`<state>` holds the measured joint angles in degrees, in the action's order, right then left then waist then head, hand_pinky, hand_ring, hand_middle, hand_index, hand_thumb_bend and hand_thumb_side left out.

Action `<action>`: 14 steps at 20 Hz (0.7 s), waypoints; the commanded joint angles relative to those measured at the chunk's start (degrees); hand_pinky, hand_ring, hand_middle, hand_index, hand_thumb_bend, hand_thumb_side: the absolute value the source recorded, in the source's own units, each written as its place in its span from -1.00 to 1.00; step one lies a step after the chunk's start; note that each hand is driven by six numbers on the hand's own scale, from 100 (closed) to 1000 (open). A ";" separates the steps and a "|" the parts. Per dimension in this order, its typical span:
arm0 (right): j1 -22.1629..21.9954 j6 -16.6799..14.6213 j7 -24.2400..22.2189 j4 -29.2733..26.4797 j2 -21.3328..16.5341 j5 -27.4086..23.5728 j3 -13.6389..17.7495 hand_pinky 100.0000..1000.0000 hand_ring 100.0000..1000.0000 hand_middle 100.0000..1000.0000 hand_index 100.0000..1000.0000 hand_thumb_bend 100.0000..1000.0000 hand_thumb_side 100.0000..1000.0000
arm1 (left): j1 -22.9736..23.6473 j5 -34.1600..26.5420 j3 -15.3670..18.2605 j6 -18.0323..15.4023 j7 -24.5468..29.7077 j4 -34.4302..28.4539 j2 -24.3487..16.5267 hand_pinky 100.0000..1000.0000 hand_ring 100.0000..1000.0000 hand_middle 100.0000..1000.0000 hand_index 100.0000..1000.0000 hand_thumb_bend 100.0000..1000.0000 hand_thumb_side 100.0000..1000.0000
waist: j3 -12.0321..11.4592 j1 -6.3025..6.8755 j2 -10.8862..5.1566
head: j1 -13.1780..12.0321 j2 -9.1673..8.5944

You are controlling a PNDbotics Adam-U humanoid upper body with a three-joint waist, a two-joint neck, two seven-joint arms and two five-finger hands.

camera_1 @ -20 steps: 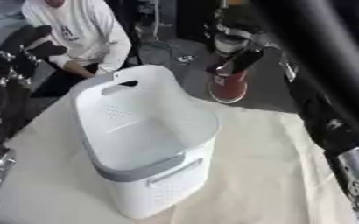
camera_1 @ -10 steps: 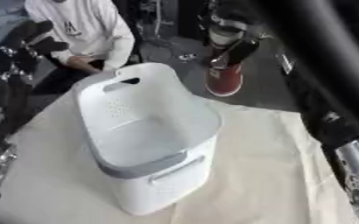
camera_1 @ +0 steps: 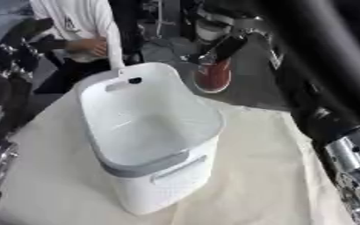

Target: Pick up objects on the table and place them in the box.

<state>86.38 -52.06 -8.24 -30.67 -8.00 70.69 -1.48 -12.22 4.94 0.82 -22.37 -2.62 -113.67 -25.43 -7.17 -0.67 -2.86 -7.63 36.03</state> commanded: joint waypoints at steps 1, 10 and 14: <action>1.96 0.09 -0.53 -1.32 0.01 -1.99 -0.14 -1.00 -1.00 -1.00 -0.97 -0.37 -1.00 | -0.94 -0.15 0.49 0.17 -0.04 -0.92 -1.22 1.00 0.52 0.83 1.00 -0.33 1.00 | -0.13 0.18 -0.70 | -0.73 -0.01; 1.83 0.09 -3.01 -1.93 1.33 -5.83 -0.53 -1.00 -1.00 -1.00 -0.96 -0.41 -1.00 | -1.22 -0.30 0.43 0.22 -0.07 -0.92 -1.10 1.00 0.52 0.83 1.00 -0.34 1.00 | -0.49 0.16 -0.79 | -0.95 -0.28; 1.65 0.09 -3.77 -1.93 1.66 -7.12 -0.20 -1.00 -1.00 -1.00 -0.96 -0.44 -0.98 | -1.29 -0.33 0.41 0.23 -0.03 -0.92 -1.06 1.00 0.52 0.83 1.00 -0.34 1.00 | -0.57 0.18 -0.75 | -1.07 -0.45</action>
<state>86.54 -51.57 -11.29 -31.38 -5.99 64.31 -1.97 -12.32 4.78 0.81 -22.34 -2.63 -113.67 -25.43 -7.67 -0.72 -2.98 -8.07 36.02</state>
